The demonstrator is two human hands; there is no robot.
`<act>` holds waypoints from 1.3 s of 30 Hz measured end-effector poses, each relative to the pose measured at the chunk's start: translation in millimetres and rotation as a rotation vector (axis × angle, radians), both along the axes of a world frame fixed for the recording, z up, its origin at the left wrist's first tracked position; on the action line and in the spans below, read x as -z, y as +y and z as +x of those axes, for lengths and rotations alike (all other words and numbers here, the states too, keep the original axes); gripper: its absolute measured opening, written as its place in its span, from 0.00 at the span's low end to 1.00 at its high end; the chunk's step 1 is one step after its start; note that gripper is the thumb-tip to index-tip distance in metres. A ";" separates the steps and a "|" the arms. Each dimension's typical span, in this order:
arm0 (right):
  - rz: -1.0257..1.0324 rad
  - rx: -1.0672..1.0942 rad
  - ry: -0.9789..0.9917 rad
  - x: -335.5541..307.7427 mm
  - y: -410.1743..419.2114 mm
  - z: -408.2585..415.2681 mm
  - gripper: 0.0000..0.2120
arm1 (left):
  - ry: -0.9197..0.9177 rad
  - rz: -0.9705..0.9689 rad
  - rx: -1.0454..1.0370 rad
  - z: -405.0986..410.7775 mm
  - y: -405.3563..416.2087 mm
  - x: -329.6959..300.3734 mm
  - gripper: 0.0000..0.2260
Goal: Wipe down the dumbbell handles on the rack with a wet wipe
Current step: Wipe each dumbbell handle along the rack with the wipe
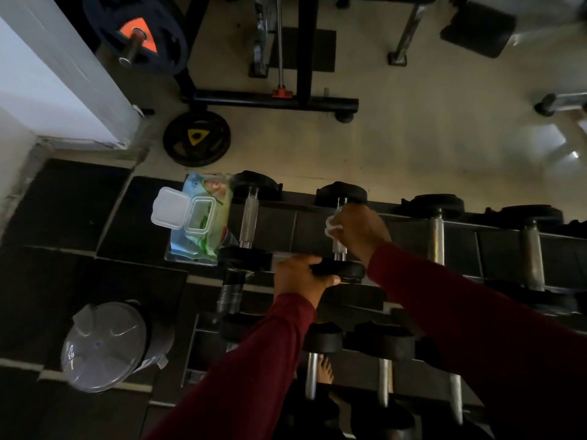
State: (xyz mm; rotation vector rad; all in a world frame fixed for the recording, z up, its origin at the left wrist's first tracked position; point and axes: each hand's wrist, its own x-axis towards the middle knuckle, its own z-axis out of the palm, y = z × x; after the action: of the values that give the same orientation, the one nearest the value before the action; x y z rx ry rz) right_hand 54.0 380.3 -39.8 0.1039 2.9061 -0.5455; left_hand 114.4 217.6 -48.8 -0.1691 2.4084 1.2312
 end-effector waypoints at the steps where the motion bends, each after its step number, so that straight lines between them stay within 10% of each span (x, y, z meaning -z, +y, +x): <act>1: 0.037 0.016 0.040 -1.9 -0.6 -10.5 0.09 | -0.007 0.006 -0.002 -0.9 -0.6 0.8 0.28; 8: 0.206 -0.018 -0.076 -11.7 -33.5 -9.5 0.07 | -0.032 0.016 -0.008 -0.1 -7.0 2.4 0.23; 19: -0.912 0.712 -0.267 -42.4 53.1 64.2 0.09 | 0.236 -0.037 0.001 22.0 18.7 -26.3 0.14; 25: -0.823 0.654 -0.201 -51.1 137.2 107.2 0.08 | 0.228 0.028 0.168 38.1 70.7 -35.0 0.14; 32: -0.204 0.414 -0.290 -44.6 209.1 128.3 0.13 | 0.142 -0.045 0.301 65.3 158.3 -39.3 0.18; 39: -0.348 0.450 -0.312 0.4 208.6 126.9 0.02 | 0.107 -0.176 0.227 78.5 193.9 -28.8 0.15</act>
State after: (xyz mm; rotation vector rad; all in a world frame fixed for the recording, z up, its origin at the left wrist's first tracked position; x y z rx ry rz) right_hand 181.0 588.9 -40.1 0.7321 2.4404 -0.9939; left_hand 192.9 411.5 -20.0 0.1186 2.5449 0.9492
